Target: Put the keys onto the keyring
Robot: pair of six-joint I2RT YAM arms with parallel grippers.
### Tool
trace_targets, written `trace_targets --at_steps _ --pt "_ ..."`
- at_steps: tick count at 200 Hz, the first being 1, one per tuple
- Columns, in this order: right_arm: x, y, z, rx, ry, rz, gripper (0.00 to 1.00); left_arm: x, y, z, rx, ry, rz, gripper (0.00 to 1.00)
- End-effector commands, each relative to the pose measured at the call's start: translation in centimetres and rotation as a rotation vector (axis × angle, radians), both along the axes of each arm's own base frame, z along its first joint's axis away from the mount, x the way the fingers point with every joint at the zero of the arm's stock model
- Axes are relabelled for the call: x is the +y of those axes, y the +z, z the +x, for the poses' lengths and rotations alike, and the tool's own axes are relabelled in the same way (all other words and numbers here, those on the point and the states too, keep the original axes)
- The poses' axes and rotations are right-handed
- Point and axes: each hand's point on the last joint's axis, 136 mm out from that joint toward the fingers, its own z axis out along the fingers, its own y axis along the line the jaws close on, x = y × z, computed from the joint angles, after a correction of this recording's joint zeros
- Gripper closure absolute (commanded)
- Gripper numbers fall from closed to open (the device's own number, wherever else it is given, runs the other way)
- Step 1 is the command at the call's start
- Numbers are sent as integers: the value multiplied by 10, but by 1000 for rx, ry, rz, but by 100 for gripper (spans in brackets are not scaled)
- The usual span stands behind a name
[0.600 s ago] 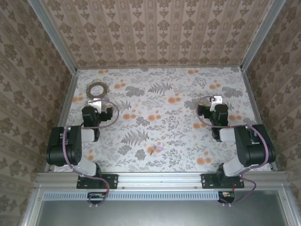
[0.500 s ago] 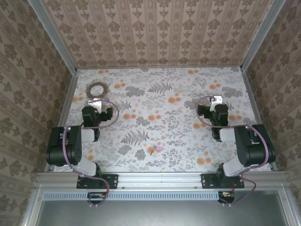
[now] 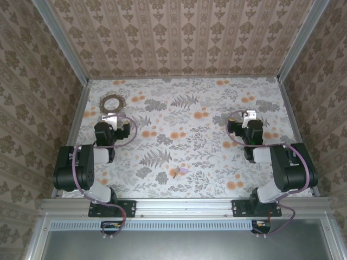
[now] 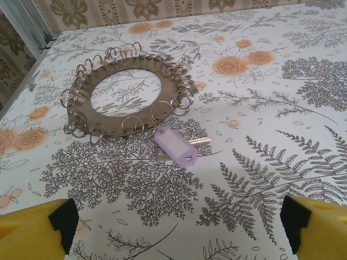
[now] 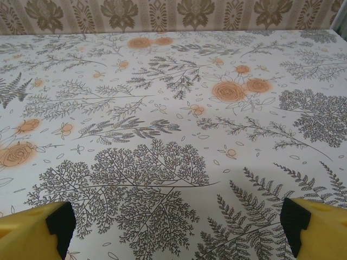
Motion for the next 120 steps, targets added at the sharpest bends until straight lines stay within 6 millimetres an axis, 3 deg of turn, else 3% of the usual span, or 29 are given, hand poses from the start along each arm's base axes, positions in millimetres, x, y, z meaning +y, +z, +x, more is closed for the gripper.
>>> trace_targets --at_steps 1,27,51,70,105,120 --pt "3 7 4 -21 16 13 0 -1 8 3 -22 -1 -20 0" --pt "-2 11 -1 -43 -15 13 0 2 9 4 -25 14 -22 0" --pt "-14 40 -14 -84 -90 21 0 12 16 4 -38 85 -3 0" --pt "-20 67 -23 -74 -137 57 0 17 46 -4 -25 138 9 0" --pt "-38 139 -52 -171 -285 188 0 8 119 -22 -3 107 -58 0" --pt "-46 154 -67 -205 -355 278 0 21 148 -28 29 217 -136 0"
